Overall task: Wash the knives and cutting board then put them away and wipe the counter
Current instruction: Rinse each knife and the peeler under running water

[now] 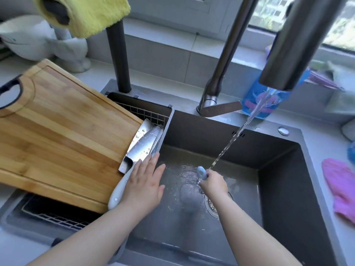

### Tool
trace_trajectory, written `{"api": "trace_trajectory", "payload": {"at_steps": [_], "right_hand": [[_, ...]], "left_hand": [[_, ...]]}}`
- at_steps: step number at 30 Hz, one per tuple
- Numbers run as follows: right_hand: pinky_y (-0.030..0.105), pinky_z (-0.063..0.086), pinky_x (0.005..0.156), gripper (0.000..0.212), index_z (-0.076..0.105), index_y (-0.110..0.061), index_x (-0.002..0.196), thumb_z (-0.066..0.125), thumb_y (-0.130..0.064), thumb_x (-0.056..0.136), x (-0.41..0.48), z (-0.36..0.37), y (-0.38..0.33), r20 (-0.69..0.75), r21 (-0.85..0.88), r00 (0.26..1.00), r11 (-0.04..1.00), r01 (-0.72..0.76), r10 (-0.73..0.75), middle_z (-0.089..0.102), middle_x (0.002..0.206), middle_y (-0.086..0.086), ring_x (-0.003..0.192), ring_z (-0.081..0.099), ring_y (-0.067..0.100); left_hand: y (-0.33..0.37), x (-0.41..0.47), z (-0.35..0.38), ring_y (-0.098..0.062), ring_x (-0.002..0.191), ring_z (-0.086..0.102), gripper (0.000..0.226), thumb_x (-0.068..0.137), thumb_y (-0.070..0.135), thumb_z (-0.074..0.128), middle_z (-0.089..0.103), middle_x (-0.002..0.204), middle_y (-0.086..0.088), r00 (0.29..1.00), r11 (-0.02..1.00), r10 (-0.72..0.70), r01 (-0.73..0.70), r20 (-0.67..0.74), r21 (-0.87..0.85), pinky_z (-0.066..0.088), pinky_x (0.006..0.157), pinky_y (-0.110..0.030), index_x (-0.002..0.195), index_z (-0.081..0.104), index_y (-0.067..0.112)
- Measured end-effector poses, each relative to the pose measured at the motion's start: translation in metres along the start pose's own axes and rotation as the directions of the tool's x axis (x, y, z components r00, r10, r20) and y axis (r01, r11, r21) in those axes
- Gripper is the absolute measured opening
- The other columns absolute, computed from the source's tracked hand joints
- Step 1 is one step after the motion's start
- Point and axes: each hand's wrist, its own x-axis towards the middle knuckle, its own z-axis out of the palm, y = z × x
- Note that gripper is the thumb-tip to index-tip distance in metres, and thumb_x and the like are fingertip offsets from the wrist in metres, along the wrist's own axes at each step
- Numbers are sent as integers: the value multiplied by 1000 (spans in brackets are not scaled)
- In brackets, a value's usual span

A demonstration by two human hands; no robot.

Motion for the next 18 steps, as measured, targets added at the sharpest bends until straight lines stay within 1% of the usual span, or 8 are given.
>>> {"api": "trace_trajectory", "payload": {"at_steps": [2, 5, 7, 9, 12, 14, 16, 18], "right_hand": [[27, 33, 61, 26, 41, -19, 63, 55, -16, 84, -14, -10, 0, -75, 255, 997, 966, 50, -32, 52, 68, -2, 76, 49, 23], [20, 32, 56, 35, 38, -24, 58, 58, -9, 83, -43, -24, -3, -272, 436, 950, 861, 263, -152, 44, 64, -7, 64, 44, 14], [9, 37, 59, 38, 46, -30, 65, 59, 3, 80, -64, -29, -7, -342, 527, 914, 761, 379, -218, 50, 73, -11, 64, 50, 3], [3, 39, 67, 45, 48, -32, 77, 58, 12, 75, -81, -29, -11, -357, 570, 895, 697, 435, -266, 53, 86, -13, 78, 53, -10], [1, 40, 77, 38, 46, -32, 90, 58, 0, 73, -99, -26, -13, -395, 621, 864, 602, 501, -312, 55, 95, -15, 90, 54, -15], [3, 42, 81, 27, 49, -32, 94, 51, -28, 67, -104, -25, -12, -403, 683, 861, 525, 508, -310, 57, 98, -16, 95, 56, -12], [6, 44, 79, 32, 53, -28, 92, 44, -41, 64, -105, -26, -10, -427, 729, 862, 459, 508, -275, 61, 93, -15, 91, 59, -8], [6, 44, 71, 24, 55, -22, 82, 49, -40, 68, -105, -29, -10, -429, 758, 869, 425, 495, -247, 65, 81, -18, 80, 60, -7]], "left_hand": [[-1, -2, -4, -33, 103, 61, 55, 34, 26, 91, 69, 104, -16, 1000, 997, 15, -16, -13, -73, 47, 88, -44, 84, 74, 12], [5, -4, -13, -23, 104, 53, 30, 60, 29, 79, 68, 101, -8, 999, 974, 27, -34, -35, -223, 44, 94, -40, 85, 72, 15], [19, 2, -32, -15, 110, 55, 31, 85, 40, 46, 66, 107, 4, 987, 901, -67, 123, 147, -416, 22, 110, -38, 96, 69, 22], [35, 11, -41, -9, 116, 49, 36, 96, 40, 29, 62, 94, 13, 913, 836, -95, 289, 396, -466, -7, 114, -38, 83, 61, 31], [47, 21, -42, -13, 128, 37, 43, 98, 38, 24, 55, 87, 11, 868, 866, -79, 303, 490, -398, -15, 111, -49, 65, 48, 25], [50, 21, -38, -14, 138, 22, 40, 98, 36, 24, 55, 119, 10, 883, 913, -63, 239, 466, -331, -13, 111, -49, 87, 61, 26], [55, 24, -37, -17, 127, 38, 37, 99, 32, 27, 57, 111, 5, 885, 877, -36, 251, 465, -409, 5, 116, -45, 88, 62, 24], [60, 27, -42, -18, 90, 55, 35, 99, 32, 30, 58, 84, 0, 799, 581, -4, 491, 601, -649, 41, 93, -36, 82, 59, 22]]}}
